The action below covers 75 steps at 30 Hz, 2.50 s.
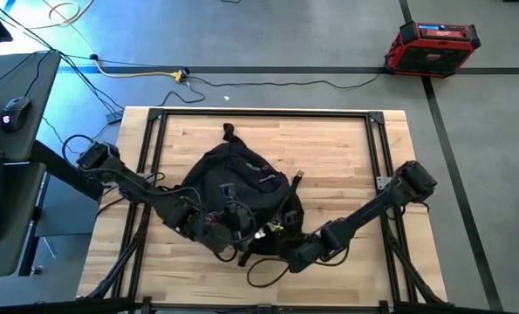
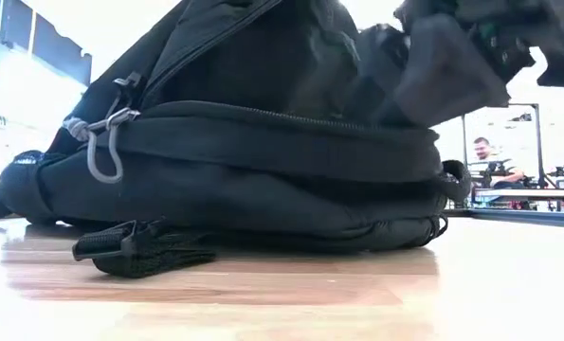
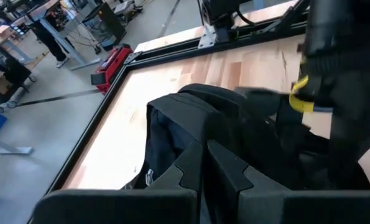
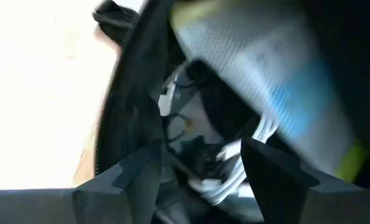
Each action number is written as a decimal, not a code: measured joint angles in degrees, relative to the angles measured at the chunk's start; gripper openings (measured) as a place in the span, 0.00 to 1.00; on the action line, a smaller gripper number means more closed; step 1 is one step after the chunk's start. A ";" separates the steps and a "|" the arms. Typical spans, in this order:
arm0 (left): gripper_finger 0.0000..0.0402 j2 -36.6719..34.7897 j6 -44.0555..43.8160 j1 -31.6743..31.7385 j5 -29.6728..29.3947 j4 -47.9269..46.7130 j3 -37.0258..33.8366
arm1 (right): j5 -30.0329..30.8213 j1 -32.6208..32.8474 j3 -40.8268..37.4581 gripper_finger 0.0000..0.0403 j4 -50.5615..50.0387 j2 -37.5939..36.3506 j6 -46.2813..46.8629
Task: Unpack backpack
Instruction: Remove the cellphone from the backpack
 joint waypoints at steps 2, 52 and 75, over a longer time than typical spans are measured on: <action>0.00 0.00 0.08 -0.03 -0.03 -0.02 0.00 | -1.00 -1.69 2.78 0.51 -3.42 -0.08 -3.40; 0.00 -0.74 0.04 -2.24 -3.74 -5.27 0.01 | -8.86 -17.18 6.49 0.78 3.09 12.37 -29.17; 0.29 1.92 -8.91 -1.27 10.24 -15.06 0.00 | -9.51 -15.91 6.14 0.67 -1.36 3.87 -8.90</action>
